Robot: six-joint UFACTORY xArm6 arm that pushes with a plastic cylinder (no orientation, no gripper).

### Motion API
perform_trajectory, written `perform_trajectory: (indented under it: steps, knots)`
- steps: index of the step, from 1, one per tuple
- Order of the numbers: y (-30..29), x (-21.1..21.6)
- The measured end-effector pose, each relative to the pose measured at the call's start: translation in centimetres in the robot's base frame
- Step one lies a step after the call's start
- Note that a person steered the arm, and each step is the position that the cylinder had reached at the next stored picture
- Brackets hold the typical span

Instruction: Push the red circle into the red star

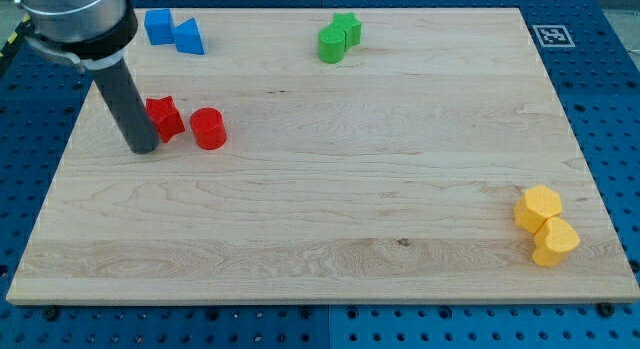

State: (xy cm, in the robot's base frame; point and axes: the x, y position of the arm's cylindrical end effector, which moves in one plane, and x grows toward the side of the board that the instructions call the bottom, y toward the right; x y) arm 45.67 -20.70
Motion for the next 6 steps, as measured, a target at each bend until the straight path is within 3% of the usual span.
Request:
perform_trajectory:
  steps: [1, 2, 3, 6]
  knots:
    - [3.2, 2.9]
    - [9.6, 2.9]
    - [12.3, 2.0]
    - [10.4, -2.1]
